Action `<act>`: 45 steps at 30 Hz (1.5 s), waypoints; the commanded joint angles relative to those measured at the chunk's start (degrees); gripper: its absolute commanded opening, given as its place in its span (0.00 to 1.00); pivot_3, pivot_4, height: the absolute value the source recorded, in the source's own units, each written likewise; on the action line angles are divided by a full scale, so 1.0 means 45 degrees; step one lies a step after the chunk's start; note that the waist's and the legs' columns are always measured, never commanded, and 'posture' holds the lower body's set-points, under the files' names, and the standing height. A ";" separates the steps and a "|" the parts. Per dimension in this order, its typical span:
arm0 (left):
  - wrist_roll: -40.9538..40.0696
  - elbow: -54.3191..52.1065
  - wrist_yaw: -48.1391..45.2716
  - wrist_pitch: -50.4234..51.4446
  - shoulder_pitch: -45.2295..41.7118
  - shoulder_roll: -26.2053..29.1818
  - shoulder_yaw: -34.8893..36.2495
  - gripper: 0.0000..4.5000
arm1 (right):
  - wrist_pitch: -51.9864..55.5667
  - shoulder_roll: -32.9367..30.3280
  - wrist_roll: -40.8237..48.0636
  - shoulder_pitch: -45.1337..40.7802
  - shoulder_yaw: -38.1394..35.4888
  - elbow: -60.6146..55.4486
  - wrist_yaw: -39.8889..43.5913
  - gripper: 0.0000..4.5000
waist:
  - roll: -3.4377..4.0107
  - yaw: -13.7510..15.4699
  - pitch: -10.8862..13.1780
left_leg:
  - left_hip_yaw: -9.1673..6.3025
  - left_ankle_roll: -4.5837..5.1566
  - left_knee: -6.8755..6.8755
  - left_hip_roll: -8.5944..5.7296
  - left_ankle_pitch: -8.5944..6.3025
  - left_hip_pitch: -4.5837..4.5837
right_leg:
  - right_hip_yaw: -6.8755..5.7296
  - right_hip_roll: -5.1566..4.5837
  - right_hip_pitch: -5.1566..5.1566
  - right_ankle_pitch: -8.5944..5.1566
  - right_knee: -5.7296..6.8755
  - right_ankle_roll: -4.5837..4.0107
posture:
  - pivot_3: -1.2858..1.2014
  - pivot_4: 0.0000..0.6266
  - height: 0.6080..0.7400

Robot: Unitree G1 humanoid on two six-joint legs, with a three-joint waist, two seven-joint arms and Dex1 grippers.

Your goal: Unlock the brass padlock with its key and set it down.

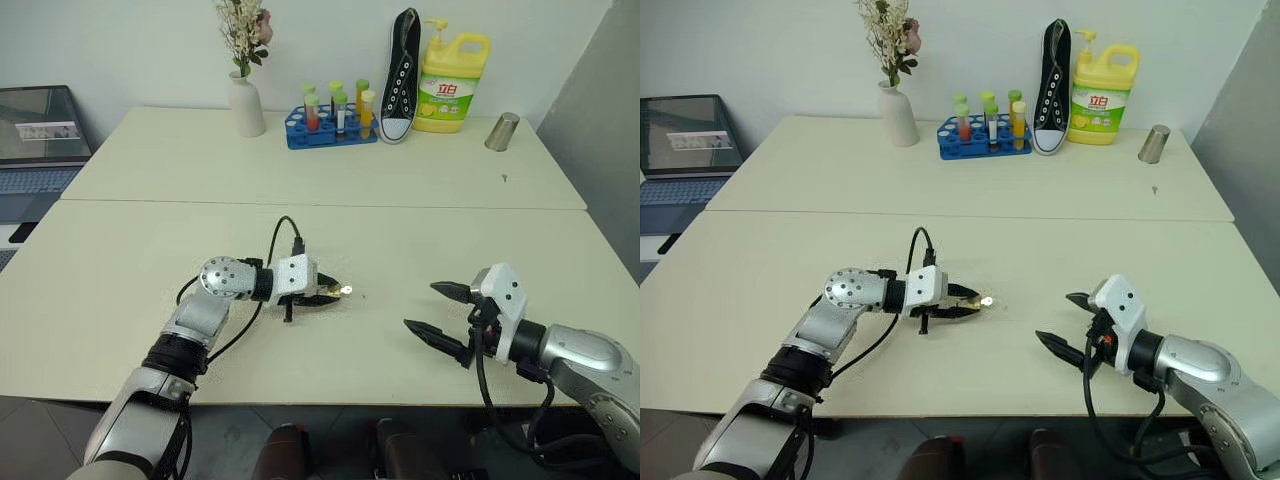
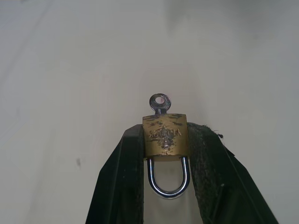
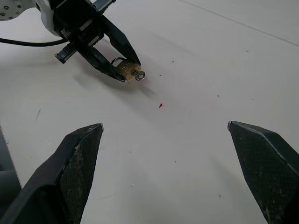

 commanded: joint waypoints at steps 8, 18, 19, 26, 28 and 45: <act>0.3016 0.0605 0.4000 -0.9273 -0.0696 0.0289 0.0759 0.21 | -0.1113 0.0136 0.0520 -0.0858 -0.0082 0.0324 0.0972 1.00 | 0.0001 -0.0027 0.0000 | 0.0004 0.0000 0.0000 0.0003 0.0000 0.0011 | 0.0007 0.0005 0.0003 0.0002 0.0002 -0.0001 | 0.52 0.24 1.00; 0.5187 0.1362 0.7212 -1.1728 -0.0670 0.0512 0.0957 0.21 | 0.0875 0.1000 0.2977 -0.3136 0.0405 0.1661 0.0900 1.00 | -0.0001 -0.0013 0.0000 | 0.0004 0.0000 0.0001 0.0002 0.0000 0.0007 | -0.0001 -0.0002 0.0007 0.0018 0.0001 -0.0024 | 0.52 0.24 1.00; 0.5257 0.1305 0.7384 -1.1721 -0.0654 0.0550 0.0917 0.21 | 0.0985 0.1070 0.3091 -0.3285 0.0498 0.1757 0.0917 1.00 | -0.0001 -0.0014 0.0000 | 0.0005 0.0000 0.0000 0.0002 0.0000 0.0006 | -0.0001 -0.0001 0.0006 0.0020 0.0001 -0.0027 | 0.52 0.24 1.00; 0.5851 0.1033 0.8310 -1.1617 -0.0575 0.0851 0.0730 0.21 | 0.1283 0.1428 0.3230 -0.4130 0.1111 0.2550 0.1089 1.00 | 0.0000 -0.0023 0.0000 | 0.0007 0.0000 0.0000 0.0003 0.0000 0.0007 | -0.0007 -0.0004 0.0006 0.0020 0.0003 -0.0027 | 0.52 0.24 1.00; 0.6035 0.1014 0.8515 -1.1605 -0.0556 0.0952 0.0697 0.21 | 0.1441 0.1630 0.3329 -0.4504 0.1289 0.2868 0.1106 1.00 | 0.0000 -0.0037 0.0000 | 0.0010 0.0000 0.0000 0.0005 0.0000 0.0010 | -0.0010 -0.0004 0.0004 0.0022 0.0007 -0.0030 | 0.52 0.24 1.00; 0.6476 0.0984 0.9292 -1.1445 -0.0540 0.1174 0.0323 0.21 | 0.1640 0.2321 0.3020 -0.5737 0.1987 0.4133 0.1184 0.87 | 0.0001 -0.0031 0.0000 | 0.0004 0.0000 -0.0002 0.0005 0.0000 0.0005 | -0.0016 -0.0012 0.0002 0.0039 0.0007 -0.0058 | 0.52 0.24 1.00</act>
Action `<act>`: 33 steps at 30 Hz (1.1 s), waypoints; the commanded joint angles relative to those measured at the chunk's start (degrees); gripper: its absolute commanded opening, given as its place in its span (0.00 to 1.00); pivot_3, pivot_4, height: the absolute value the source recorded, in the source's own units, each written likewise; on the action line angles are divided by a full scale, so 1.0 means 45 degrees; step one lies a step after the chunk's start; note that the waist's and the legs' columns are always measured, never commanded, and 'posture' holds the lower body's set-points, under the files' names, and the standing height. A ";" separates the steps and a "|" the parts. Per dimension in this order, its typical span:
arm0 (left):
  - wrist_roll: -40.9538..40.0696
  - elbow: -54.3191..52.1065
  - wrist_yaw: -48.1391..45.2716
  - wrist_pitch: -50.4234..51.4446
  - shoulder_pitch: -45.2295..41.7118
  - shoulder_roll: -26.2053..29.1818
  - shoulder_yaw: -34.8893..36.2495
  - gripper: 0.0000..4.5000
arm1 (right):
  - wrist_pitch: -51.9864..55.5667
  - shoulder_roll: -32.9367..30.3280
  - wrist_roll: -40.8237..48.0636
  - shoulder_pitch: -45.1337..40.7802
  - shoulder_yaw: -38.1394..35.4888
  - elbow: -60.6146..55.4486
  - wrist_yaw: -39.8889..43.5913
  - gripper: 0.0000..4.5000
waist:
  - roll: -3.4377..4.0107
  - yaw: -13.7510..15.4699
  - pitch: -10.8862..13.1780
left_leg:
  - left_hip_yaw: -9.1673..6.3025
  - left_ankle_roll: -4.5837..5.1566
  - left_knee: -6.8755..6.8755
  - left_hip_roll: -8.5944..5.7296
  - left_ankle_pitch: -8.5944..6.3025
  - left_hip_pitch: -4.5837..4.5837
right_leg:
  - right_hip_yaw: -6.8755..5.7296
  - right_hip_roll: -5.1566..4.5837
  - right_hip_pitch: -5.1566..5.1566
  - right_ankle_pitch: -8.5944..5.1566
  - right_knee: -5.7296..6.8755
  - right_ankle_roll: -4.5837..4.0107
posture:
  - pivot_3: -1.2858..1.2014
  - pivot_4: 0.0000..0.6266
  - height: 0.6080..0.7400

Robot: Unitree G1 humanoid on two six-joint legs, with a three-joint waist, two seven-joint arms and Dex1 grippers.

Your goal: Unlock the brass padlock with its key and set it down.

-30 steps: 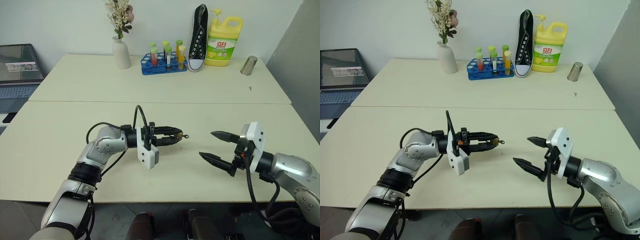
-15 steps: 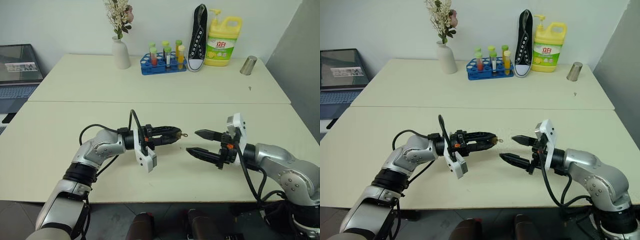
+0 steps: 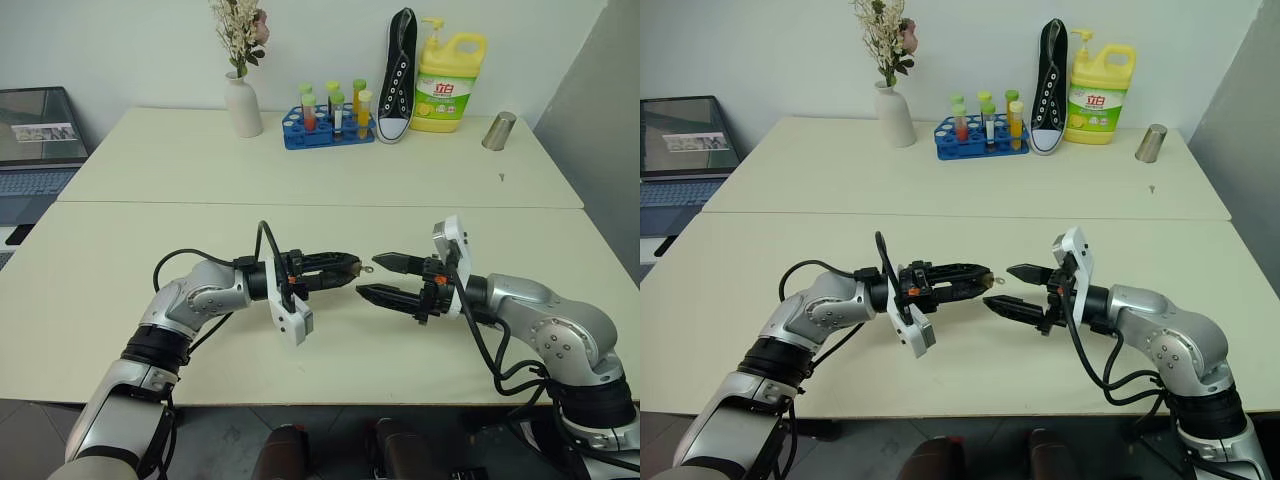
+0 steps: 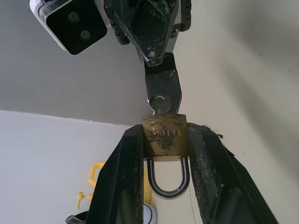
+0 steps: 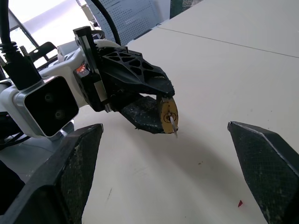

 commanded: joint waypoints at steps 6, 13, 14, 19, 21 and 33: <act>-0.0104 -0.0404 0.0402 0.0151 -0.0085 0.0200 -0.0078 0.21 | -0.0020 0.0070 0.0073 -0.0380 -0.0039 -0.0093 0.0177 0.41 | 0.0000 0.0000 0.0000 | -0.0001 0.0000 0.0000 0.0001 0.0000 0.0000 | -0.0001 0.0000 0.0000 0.0000 0.0001 0.0000 | 0.52 0.24 1.00; -0.0031 -0.0348 0.0437 0.0183 -0.0094 0.0260 -0.0122 0.21 | 0.0039 0.0030 0.0122 -0.0467 -0.0064 0.0004 0.0282 0.00 | 0.0000 0.0000 0.0000 | -0.0001 0.0000 0.0000 0.0001 0.0000 0.0000 | -0.0001 -0.0001 0.0000 0.0001 0.0001 -0.0001 | 0.52 0.24 1.00; -0.0029 -0.0347 0.0446 0.0191 -0.0087 0.0260 -0.0122 0.21 | 0.0053 0.0032 0.0136 -0.0475 -0.0074 0.0020 0.0283 0.00 | 0.0000 0.0000 0.0000 | -0.0003 0.0000 0.0000 0.0002 0.0000 -0.0001 | -0.0002 -0.0002 0.0000 0.0001 0.0001 -0.0001 | 0.52 0.24 1.00; -0.0014 -0.0388 0.0496 0.0217 -0.0007 0.0263 -0.0115 0.21 | 0.0223 0.0020 0.0305 -0.0497 -0.0143 0.0024 0.0326 0.00 | 0.0000 0.0000 0.0000 | -0.0002 0.0000 -0.0001 0.0001 0.0000 0.0000 | -0.0001 -0.0003 0.0000 0.0001 0.0001 -0.0001 | 0.52 0.24 1.00; 0.0130 -0.0347 0.0588 0.0179 -0.0006 0.0259 -0.0075 0.21 | 0.0893 0.0095 0.0900 -0.0835 -0.0448 0.0314 0.0145 0.00 | 0.0000 0.0000 0.0000 | -0.0003 0.0000 0.0000 0.0002 0.0000 -0.0001 | -0.0002 -0.0009 0.0000 0.0001 0.0001 -0.0001 | 0.52 0.24 1.00; 0.0885 -0.0420 0.1276 0.0158 0.0062 0.0314 -0.0129 0.21 | 0.5946 0.1215 0.4919 -0.2721 -0.2285 0.2726 -0.2863 0.00 | 0.0001 -0.0003 0.0001 | -0.0004 0.0000 -0.0005 0.0006 0.0000 -0.0002 | -0.0006 -0.0053 -0.0001 0.0004 0.0006 -0.0005 | 0.52 0.24 1.00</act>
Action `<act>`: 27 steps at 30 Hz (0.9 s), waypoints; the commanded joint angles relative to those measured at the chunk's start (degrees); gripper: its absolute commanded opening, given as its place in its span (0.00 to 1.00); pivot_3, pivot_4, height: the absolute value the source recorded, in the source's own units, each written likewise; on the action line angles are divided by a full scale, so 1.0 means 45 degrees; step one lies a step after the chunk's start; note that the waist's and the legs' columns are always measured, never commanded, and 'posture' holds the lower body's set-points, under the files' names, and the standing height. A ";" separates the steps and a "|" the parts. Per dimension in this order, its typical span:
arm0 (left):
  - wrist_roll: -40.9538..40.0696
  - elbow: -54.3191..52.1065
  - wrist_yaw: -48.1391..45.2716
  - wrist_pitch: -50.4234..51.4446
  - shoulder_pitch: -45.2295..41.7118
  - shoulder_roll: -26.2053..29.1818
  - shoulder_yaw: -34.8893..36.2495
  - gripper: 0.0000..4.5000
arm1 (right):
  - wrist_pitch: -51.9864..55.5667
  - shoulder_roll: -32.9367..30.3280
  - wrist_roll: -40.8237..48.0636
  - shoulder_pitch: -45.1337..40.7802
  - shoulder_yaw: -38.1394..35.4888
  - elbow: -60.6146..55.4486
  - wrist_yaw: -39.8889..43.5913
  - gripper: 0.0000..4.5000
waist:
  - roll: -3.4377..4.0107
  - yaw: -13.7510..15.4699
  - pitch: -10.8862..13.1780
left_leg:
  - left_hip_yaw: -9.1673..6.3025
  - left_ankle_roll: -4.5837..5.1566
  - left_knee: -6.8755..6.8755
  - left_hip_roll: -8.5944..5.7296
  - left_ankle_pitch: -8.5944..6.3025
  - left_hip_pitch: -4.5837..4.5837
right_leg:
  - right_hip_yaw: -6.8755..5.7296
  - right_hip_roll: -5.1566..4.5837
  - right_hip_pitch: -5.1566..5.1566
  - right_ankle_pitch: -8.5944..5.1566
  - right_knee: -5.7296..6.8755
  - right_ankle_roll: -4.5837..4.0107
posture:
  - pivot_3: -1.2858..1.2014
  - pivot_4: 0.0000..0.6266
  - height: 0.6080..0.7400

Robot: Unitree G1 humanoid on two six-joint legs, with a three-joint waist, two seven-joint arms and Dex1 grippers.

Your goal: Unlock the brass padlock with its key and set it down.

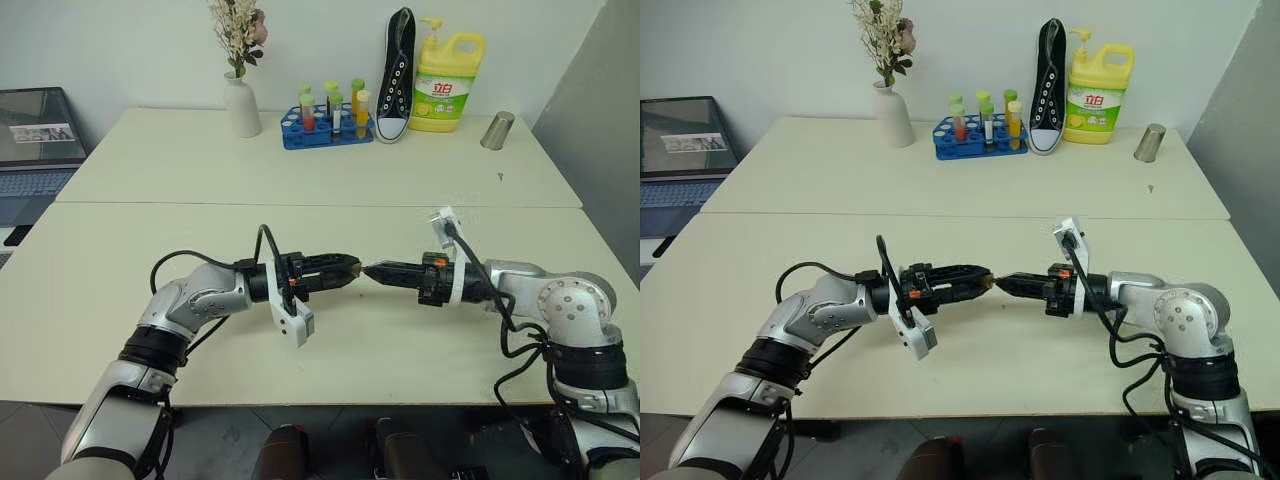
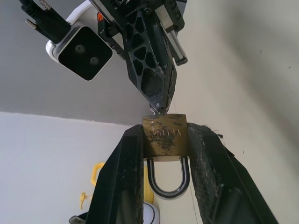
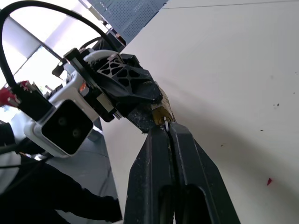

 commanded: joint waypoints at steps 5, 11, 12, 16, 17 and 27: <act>0.0296 -0.0346 0.0472 0.0060 -0.0004 0.0135 -0.0083 0.21 | 0.1660 0.0758 0.1926 -0.0996 -0.1022 0.0717 -0.1739 0.00 | 0.0001 -0.0002 0.0001 | 0.0002 0.0001 -0.0001 -0.0004 -0.0001 -0.0005 | 0.0000 -0.0006 -0.0002 0.0000 -0.0002 0.0000 | 0.52 0.24 1.00; 0.0393 -0.0409 0.0628 0.0148 0.0065 0.0191 -0.0085 0.21 | 0.2221 0.1082 0.2741 -0.1173 -0.1424 0.1215 -0.2679 0.00 | 0.0001 -0.0009 0.0001 | 0.0003 0.0002 -0.0003 -0.0004 -0.0001 -0.0008 | -0.0001 -0.0006 -0.0004 0.0000 -0.0003 0.0001 | 0.52 0.24 1.00; 0.0396 -0.0415 0.0643 0.0148 0.0072 0.0204 -0.0098 0.21 | 0.2253 0.1129 0.2840 -0.1191 -0.1475 0.1260 -0.2821 0.00 | 0.0002 -0.0010 0.0001 | 0.0002 0.0002 -0.0004 -0.0004 -0.0001 -0.0008 | -0.0002 -0.0006 -0.0004 0.0000 -0.0003 0.0001 | 0.52 0.24 1.00; 0.0371 -0.0364 0.0681 0.0158 0.0085 0.0217 -0.0128 0.21 | 0.2340 0.1149 0.3121 -0.1217 -0.1479 0.1226 -0.3089 0.00 | 0.0002 -0.0013 0.0001 | 0.0002 0.0002 -0.0006 -0.0004 -0.0001 -0.0011 | -0.0001 -0.0006 -0.0006 -0.0001 -0.0004 0.0001 | 0.52 0.24 1.00; 0.0377 -0.0380 0.0684 0.0174 0.0095 0.0213 -0.0127 0.21 | 0.2317 0.1132 0.3082 -0.1219 -0.1422 0.1132 -0.3132 0.00 | 0.0002 -0.0013 0.0001 | 0.0003 0.0002 -0.0006 -0.0004 -0.0001 -0.0011 | 0.0000 -0.0006 -0.0006 -0.0001 -0.0004 0.0001 | 0.52 0.24 1.00; 0.0202 -0.0430 0.0676 0.0476 0.0164 0.0209 -0.0125 0.21 | 0.0072 -0.0577 0.0493 -0.0297 0.0697 -0.2066 -0.0018 0.38 | 0.0005 -0.0013 0.0003 | -0.0003 0.0003 -0.0010 -0.0005 -0.0002 -0.0017 | -0.0008 -0.0003 -0.0013 -0.0003 -0.0012 0.0005 | 0.52 0.24 1.00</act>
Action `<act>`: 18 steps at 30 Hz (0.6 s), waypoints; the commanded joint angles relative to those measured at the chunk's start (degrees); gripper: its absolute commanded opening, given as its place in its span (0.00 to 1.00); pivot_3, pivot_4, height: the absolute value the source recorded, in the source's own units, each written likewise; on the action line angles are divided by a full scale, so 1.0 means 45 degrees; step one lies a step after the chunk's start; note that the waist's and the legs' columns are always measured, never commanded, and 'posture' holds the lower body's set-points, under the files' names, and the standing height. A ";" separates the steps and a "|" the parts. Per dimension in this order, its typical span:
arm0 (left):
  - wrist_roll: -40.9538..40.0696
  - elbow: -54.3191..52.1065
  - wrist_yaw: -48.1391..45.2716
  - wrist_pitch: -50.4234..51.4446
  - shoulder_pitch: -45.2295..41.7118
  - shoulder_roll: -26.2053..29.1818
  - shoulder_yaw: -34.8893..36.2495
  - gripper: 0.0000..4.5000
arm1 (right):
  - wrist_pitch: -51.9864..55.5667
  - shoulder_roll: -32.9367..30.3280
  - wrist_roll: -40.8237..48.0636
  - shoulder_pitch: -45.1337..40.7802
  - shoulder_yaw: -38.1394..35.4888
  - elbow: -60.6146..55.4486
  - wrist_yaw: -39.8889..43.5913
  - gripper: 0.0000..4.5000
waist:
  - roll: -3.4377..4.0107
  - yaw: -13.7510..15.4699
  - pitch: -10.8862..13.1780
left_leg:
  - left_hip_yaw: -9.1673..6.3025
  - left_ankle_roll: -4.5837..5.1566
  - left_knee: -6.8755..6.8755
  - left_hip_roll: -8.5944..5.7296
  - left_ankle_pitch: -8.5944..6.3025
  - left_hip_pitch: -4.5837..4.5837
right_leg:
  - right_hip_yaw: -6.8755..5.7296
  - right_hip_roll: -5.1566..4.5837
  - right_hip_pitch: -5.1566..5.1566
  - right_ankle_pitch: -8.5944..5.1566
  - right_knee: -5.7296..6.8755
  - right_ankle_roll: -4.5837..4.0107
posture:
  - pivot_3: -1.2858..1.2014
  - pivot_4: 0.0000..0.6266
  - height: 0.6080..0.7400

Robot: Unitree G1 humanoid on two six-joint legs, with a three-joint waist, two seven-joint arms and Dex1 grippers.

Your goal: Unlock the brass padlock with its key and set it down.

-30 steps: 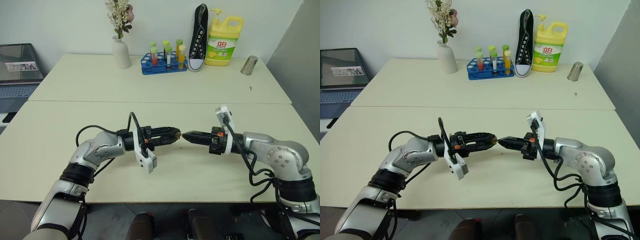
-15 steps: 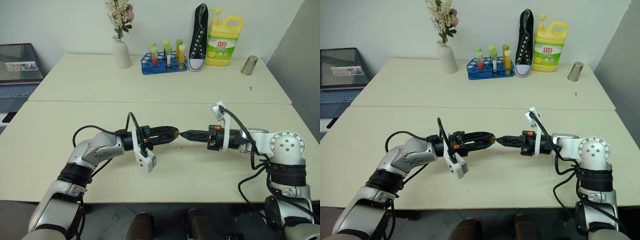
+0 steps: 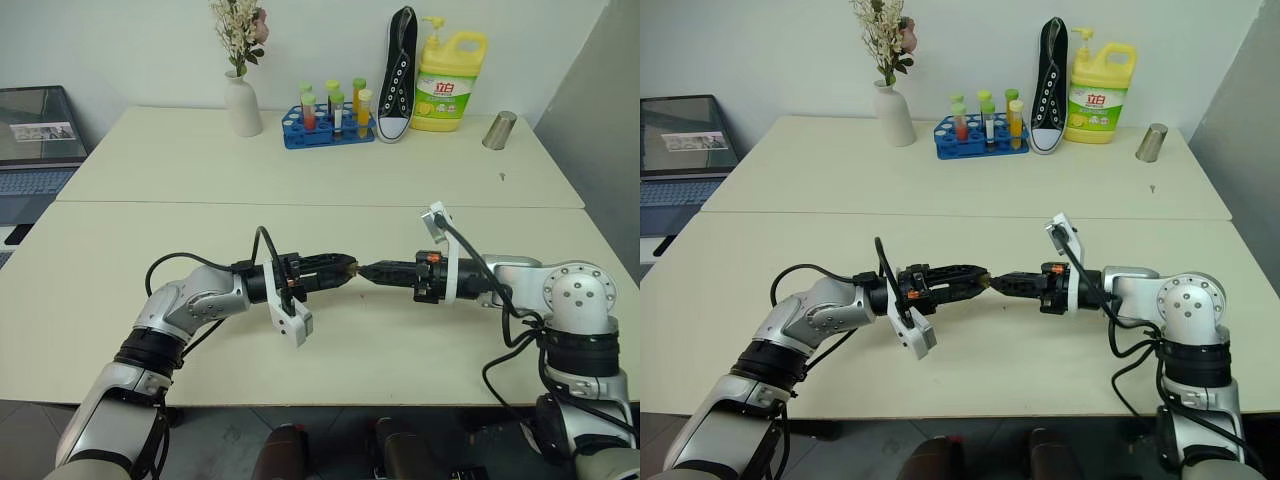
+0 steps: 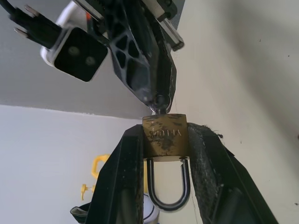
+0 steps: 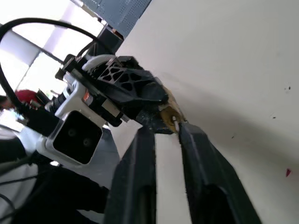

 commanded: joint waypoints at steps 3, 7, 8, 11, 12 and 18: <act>-0.0142 -0.0339 0.0156 0.0320 -0.0006 0.0070 -0.0018 0.21 | -0.2548 -0.1376 -0.2200 0.0404 0.1536 -0.2032 0.2732 0.63 | 0.0002 0.0003 0.0001 | 0.0001 0.0000 0.0001 -0.0001 0.0000 0.0000 | -0.0001 0.0000 -0.0001 -0.0001 0.0001 0.0001 | 0.52 0.24 1.00; -0.0237 -0.0529 0.0137 0.0478 -0.0033 -0.0012 -0.0087 0.21 | -0.4178 -0.1673 -0.3615 0.0972 0.1926 -0.2156 0.3409 0.79 | 0.0001 0.0005 0.0001 | -0.0001 0.0000 0.0002 0.0000 0.0000 0.0003 | -0.0005 0.0004 -0.0001 -0.0031 0.0001 0.0052 | 0.52 0.24 1.00; -0.0234 -0.0537 0.0139 0.0509 -0.0046 -0.0019 -0.0101 0.21 | -0.4296 -0.1506 -0.3710 0.1013 0.1843 -0.2031 0.3270 0.79 | 0.0001 0.0006 0.0001 | 0.0003 0.0000 0.0002 -0.0001 0.0000 0.0003 | -0.0003 0.0004 -0.0001 -0.0030 0.0002 0.0052 | 0.52 0.24 1.00; -0.0242 -0.0528 0.0150 0.0533 -0.0094 -0.0028 -0.0137 0.21 | -0.4771 -0.1467 -0.4260 0.1052 0.1963 -0.1947 0.3459 0.79 | 0.0001 0.0003 0.0001 | 0.0005 -0.0001 0.0002 -0.0001 0.0000 0.0004 | -0.0001 0.0003 -0.0002 -0.0011 0.0004 0.0018 | 0.52 0.24 1.00; -0.0248 -0.0512 0.0160 0.0520 -0.0108 -0.0025 -0.0146 0.21 | -0.4811 -0.1353 -0.4294 0.1044 0.1936 -0.1900 0.3426 0.79 | 0.0001 0.0004 0.0001 | 0.0002 -0.0001 0.0002 0.0000 0.0000 0.0004 | -0.0001 0.0003 -0.0002 -0.0001 0.0005 0.0002 | 0.52 0.24 1.00; -0.0252 -0.0457 0.0176 0.0495 -0.0206 -0.0054 -0.0190 0.21 | -0.4943 -0.0679 -0.4560 0.0838 0.2039 -0.1443 0.3295 0.79 | 0.0001 0.0008 0.0002 | 0.0003 -0.0001 0.0002 -0.0001 0.0000 0.0004 | -0.0002 0.0003 -0.0001 0.0000 0.0004 0.0000 | 0.52 0.24 1.00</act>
